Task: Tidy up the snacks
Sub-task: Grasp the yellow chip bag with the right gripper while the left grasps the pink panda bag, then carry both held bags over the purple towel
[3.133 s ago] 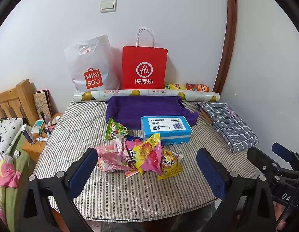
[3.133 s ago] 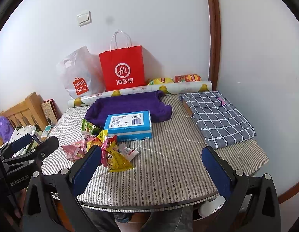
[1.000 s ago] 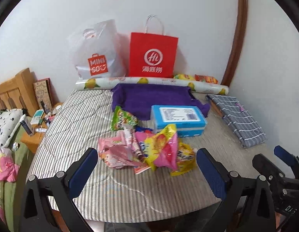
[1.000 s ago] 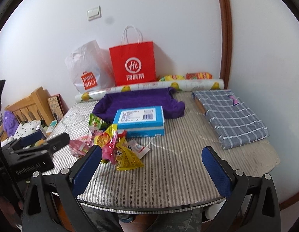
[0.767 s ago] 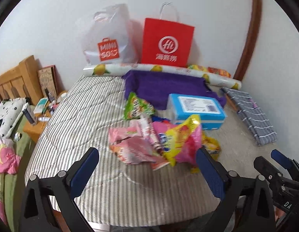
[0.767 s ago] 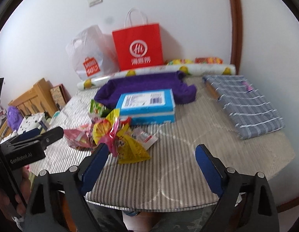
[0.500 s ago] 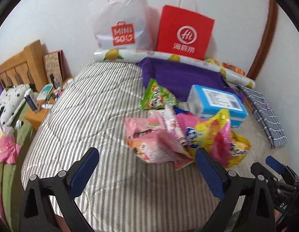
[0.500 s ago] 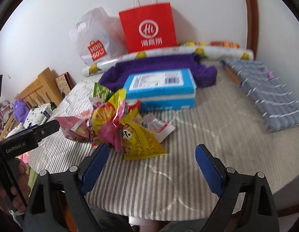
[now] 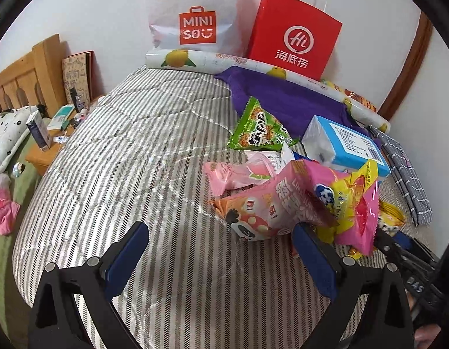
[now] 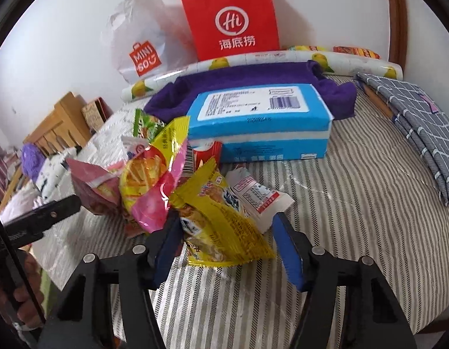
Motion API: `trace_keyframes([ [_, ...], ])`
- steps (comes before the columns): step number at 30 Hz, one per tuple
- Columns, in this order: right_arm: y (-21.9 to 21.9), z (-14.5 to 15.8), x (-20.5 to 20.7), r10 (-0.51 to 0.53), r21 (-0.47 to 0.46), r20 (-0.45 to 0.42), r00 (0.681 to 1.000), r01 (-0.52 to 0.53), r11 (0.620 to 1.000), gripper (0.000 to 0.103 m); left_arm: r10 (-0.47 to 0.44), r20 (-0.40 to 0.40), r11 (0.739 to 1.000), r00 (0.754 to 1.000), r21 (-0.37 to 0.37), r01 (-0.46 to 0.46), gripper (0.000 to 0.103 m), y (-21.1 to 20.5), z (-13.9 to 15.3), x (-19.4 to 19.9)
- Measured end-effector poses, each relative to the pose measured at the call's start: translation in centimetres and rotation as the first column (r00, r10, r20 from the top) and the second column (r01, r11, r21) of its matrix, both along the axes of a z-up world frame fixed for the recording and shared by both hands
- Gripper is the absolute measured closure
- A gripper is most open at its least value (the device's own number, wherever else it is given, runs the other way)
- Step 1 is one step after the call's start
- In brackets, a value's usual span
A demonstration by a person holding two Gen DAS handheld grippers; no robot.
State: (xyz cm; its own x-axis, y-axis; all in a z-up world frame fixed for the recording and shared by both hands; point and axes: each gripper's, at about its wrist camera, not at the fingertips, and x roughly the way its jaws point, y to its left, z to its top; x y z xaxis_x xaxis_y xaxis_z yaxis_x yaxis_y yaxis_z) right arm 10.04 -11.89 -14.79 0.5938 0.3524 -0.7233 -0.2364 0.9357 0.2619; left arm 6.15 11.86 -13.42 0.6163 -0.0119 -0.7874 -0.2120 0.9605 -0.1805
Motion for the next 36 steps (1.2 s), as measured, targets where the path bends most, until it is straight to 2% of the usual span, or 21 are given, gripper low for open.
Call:
trace_keyframes([
  [3, 0.4, -0.1, 0.1, 0.02, -0.004, 0.008, 1.0, -0.02, 1.0, 0.053, -0.027, 0.002, 1.0, 1.0, -0.006, 0.027, 0.003, -0.3, -0.3, 0.3],
  [6, 0.3, 0.5, -0.4, 0.015, -0.045, 0.022, 1.0, -0.014, 0.999, 0.058, -0.072, 0.009, 0.997, 0.997, 0.007, 0.072, 0.003, -1.2, -0.5, 0.5],
  [12, -2.2, 2.5, -2.1, -0.011, -0.094, 0.075, 0.997, 0.018, 0.995, 0.059, -0.117, 0.007, 0.991, 0.993, 0.066, 0.117, 0.003, -3.0, -1.1, 1.5],
  [18, -5.0, 1.4, -2.2, -0.058, -0.109, 0.029, 0.998, 0.06, 0.992, 0.059, -0.122, 0.025, 0.987, 0.992, 0.107, 0.119, 0.004, -3.3, -1.3, 2.7],
  [21, -5.5, 0.2, -1.6, -0.071, -0.107, -0.012, 0.997, 0.07, 0.992, 0.059, -0.133, 0.029, 0.987, 0.991, 0.098, 0.129, 0.013, -3.3, -1.2, 3.3],
  [25, -5.8, -0.5, -0.8, -0.088, -0.084, -0.028, 0.996, 0.086, 0.993, 0.058, -0.148, 0.014, 0.987, 0.989, 0.068, 0.147, 0.039, -3.0, -1.3, 4.0],
  [27, -5.7, -1.0, -0.5, -0.08, -0.085, -0.045, 0.996, 0.076, 0.994, 0.055, -0.142, 0.015, 0.988, 0.99, 0.055, 0.141, 0.046, -2.7, -1.4, 4.1],
  [29, -5.6, -1.2, -0.3, -0.078, -0.088, -0.049, 0.996, 0.074, 0.993, 0.054, -0.144, 0.022, 0.989, 0.989, 0.04, 0.143, 0.058, -2.4, -1.1, 4.0],
  [32, -5.3, -1.2, -0.3, -0.078, -0.099, -0.045, 0.996, 0.073, 0.992, 0.056, -0.157, 0.027, 0.987, 0.987, 0.024, 0.157, 0.068, -2.0, -0.7, 3.9],
  [34, -5.2, -1.0, -0.3, -0.076, -0.09, -0.04, 0.996, 0.072, 0.993, 0.063, -0.16, 0.031, 0.987, 0.987, 0.014, 0.16, 0.07, -1.8, -0.4, 3.7],
  [36, -5.1, -0.7, -0.3, -0.071, -0.087, -0.04, 0.997, 0.067, 0.994, 0.063, -0.16, 0.036, 0.987, 0.987, 0.006, 0.159, 0.071, -1.6, 0.0, 3.6],
])
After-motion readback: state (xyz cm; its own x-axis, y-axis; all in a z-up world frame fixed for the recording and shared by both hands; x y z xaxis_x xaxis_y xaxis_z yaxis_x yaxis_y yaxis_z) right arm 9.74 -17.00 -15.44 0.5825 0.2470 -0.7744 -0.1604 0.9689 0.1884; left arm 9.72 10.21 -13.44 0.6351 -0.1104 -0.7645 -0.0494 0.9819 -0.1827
